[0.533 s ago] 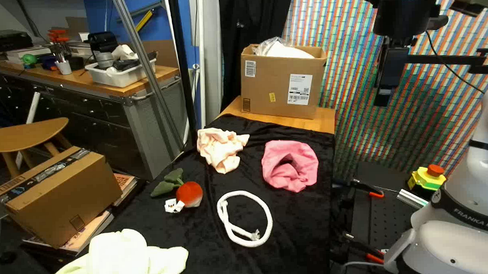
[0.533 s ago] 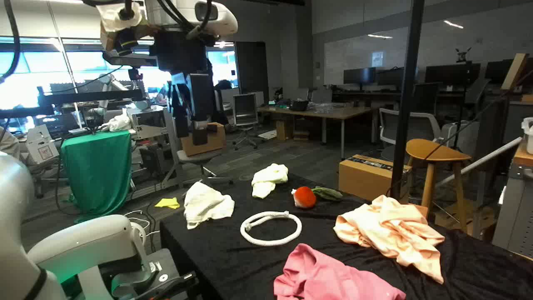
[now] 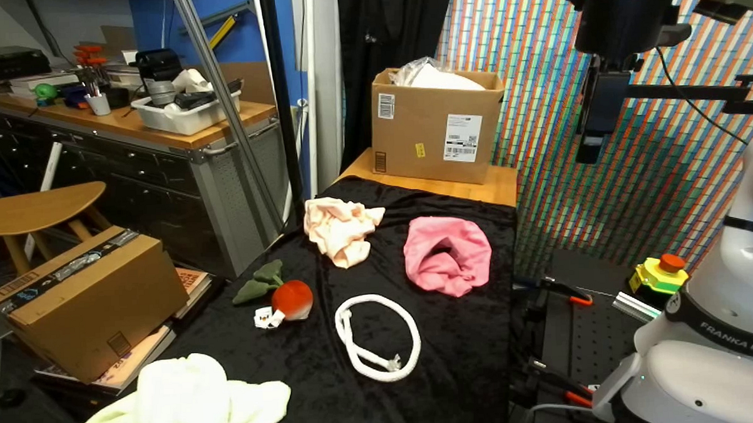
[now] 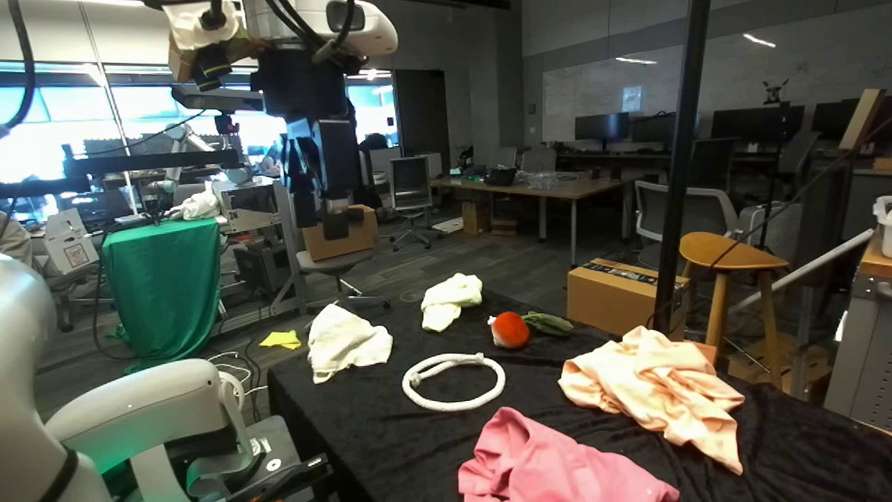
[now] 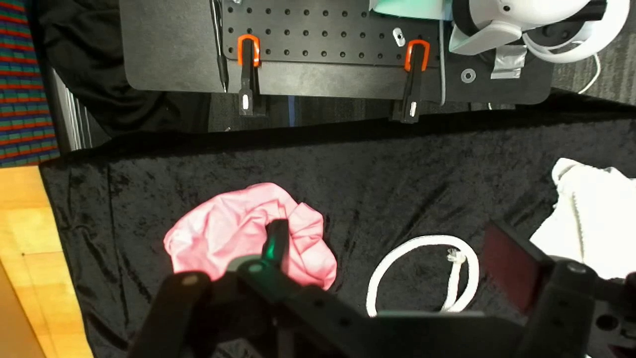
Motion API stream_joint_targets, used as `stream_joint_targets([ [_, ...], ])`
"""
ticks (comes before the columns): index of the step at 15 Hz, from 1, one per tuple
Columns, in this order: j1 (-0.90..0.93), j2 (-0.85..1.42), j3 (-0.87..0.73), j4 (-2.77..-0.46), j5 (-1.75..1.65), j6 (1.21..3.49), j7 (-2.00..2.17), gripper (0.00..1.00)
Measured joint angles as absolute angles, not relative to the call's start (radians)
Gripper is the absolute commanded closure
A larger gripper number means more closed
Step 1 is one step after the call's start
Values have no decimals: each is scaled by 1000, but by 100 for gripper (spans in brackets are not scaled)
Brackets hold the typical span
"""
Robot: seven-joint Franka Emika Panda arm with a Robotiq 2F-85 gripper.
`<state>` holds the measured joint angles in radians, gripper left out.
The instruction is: Stack up all the objects on the table
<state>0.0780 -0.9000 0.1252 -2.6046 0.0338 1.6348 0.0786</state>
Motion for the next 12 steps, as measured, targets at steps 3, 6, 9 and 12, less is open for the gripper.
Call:
stream_joint_targets([
  [3,93,-862,165,-2597,34,1645,79,0],
  [6,137,-781,245,-2570,34,1689,84,0],
  [9,180,-667,327,-2515,32,1748,97,0],
  [12,210,-528,391,-2437,16,1806,106,0],
])
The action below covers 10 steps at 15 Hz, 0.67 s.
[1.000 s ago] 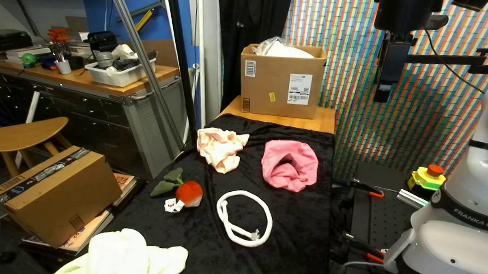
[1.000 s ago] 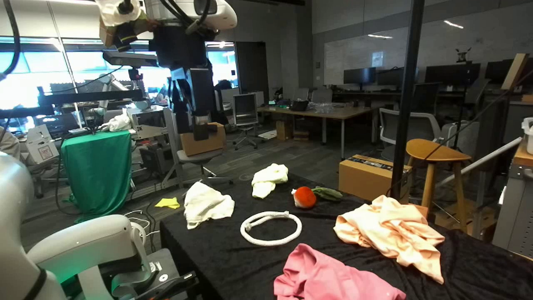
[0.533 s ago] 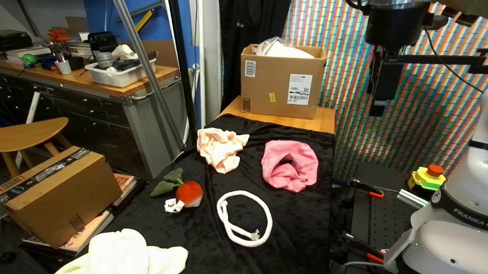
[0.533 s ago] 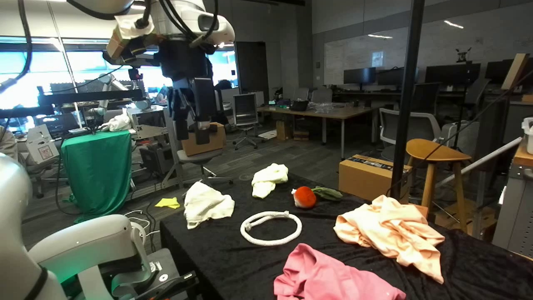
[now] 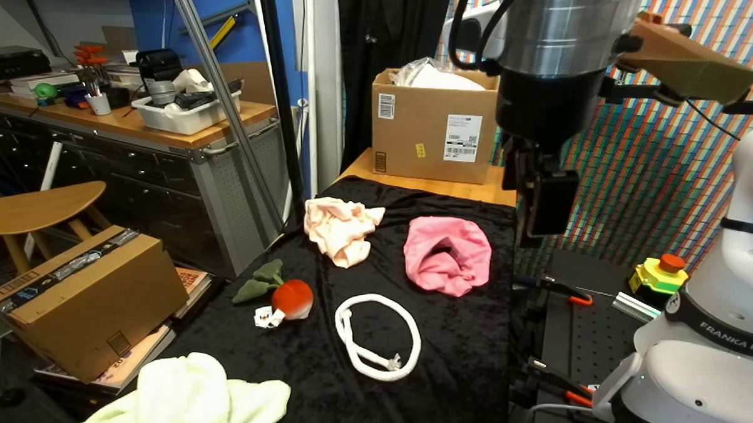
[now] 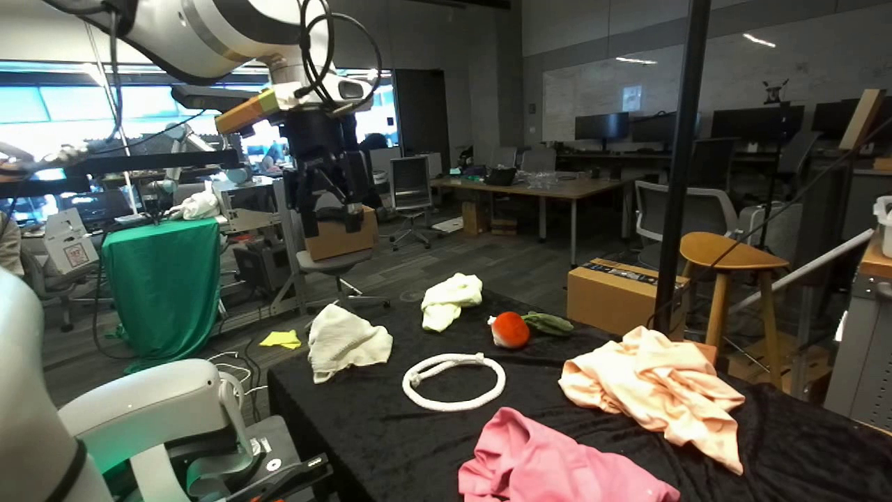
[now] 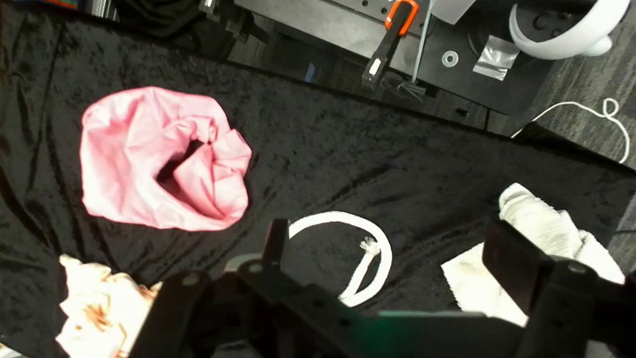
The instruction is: Stack up all the objects on the table
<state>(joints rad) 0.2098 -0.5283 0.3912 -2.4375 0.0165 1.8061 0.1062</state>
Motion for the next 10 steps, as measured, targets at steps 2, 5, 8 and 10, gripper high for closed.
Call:
stream_joint_targets([
  [2,225,-429,418,-2376,-1,1833,109,0],
  [5,243,-268,449,-2260,-51,1840,115,0],
  [8,274,-107,472,-2131,-130,1839,145,0],
  [10,304,-6,475,-2041,-188,1839,169,0],
])
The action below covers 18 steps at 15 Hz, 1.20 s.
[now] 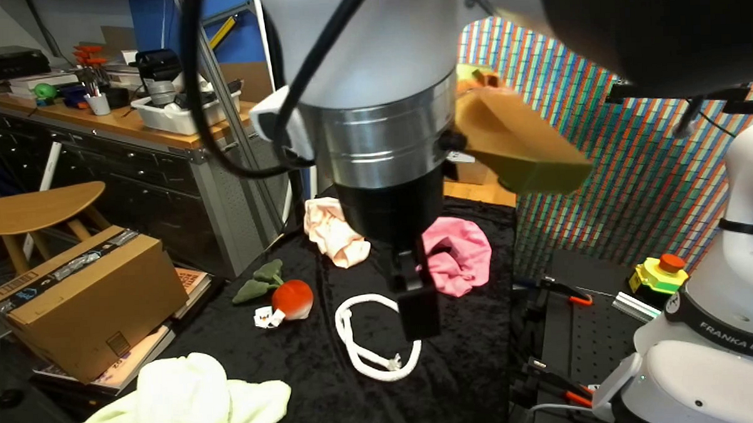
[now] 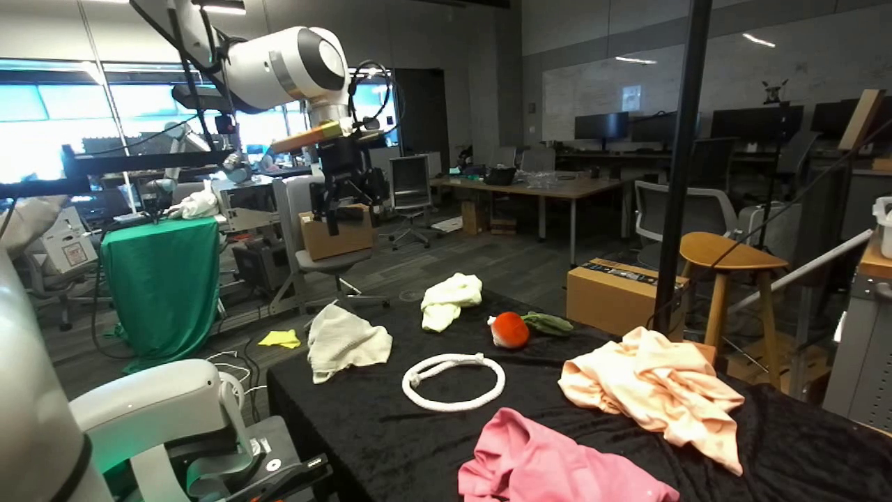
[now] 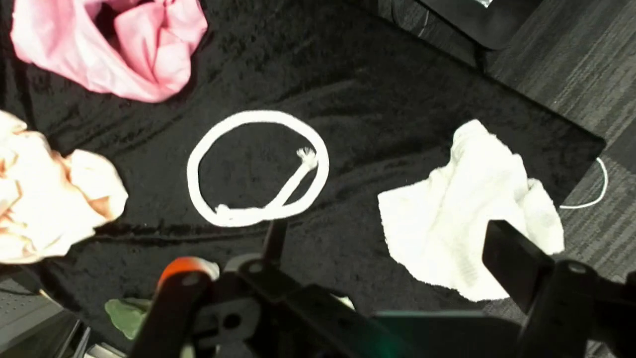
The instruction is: Stack up all the objects on the table
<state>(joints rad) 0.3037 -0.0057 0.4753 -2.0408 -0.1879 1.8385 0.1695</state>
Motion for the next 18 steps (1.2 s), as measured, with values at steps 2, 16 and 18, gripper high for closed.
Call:
stream_joint_targets([
  [2,331,86,471,-1953,-248,1840,190,0],
  [16,451,497,314,-1611,-357,2149,203,0],
  [18,457,538,301,-1591,-332,2201,203,0],
])
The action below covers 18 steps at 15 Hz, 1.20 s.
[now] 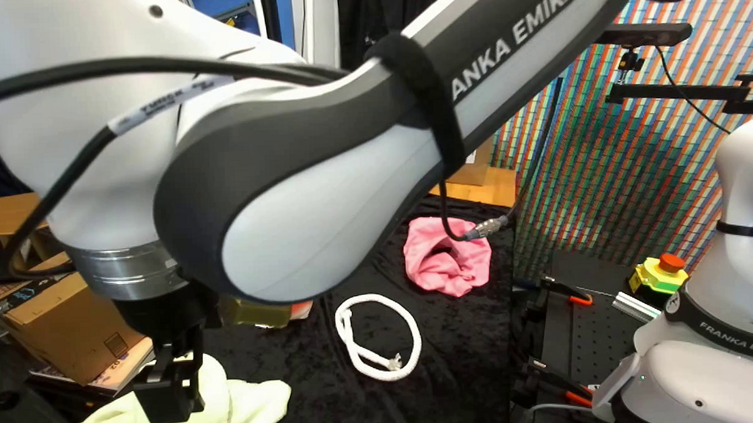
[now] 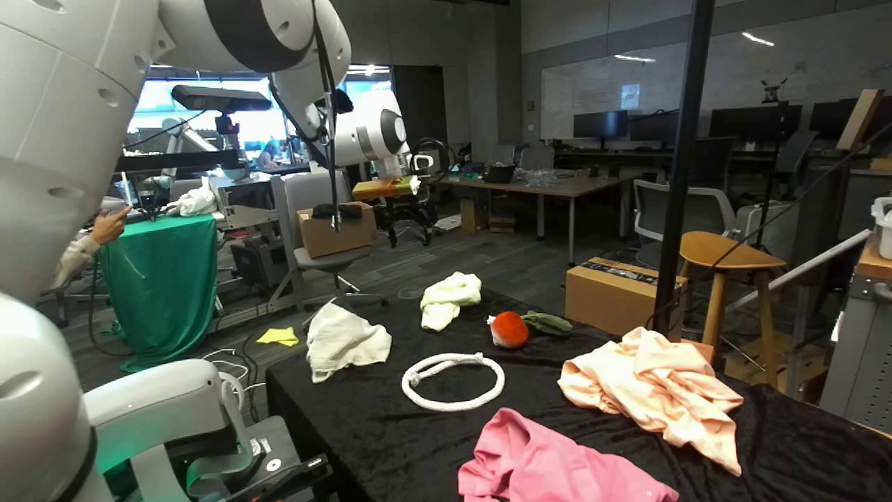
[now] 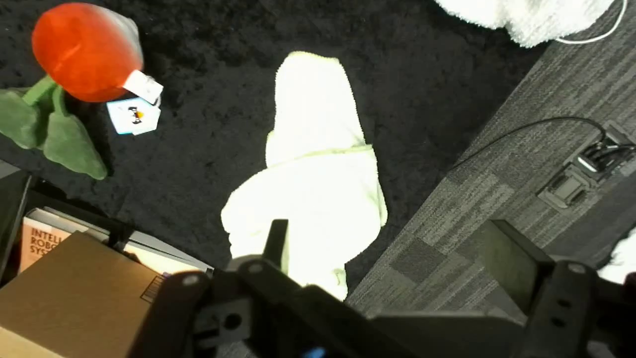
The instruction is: Stack up all the objects on the table
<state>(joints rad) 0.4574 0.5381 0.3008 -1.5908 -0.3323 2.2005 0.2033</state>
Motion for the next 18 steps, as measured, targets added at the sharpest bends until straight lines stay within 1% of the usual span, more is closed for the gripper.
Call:
stream_joint_targets([
  [6,484,656,265,-1543,-259,2316,223,0],
  [18,518,882,191,-1335,-206,2323,227,0],
])
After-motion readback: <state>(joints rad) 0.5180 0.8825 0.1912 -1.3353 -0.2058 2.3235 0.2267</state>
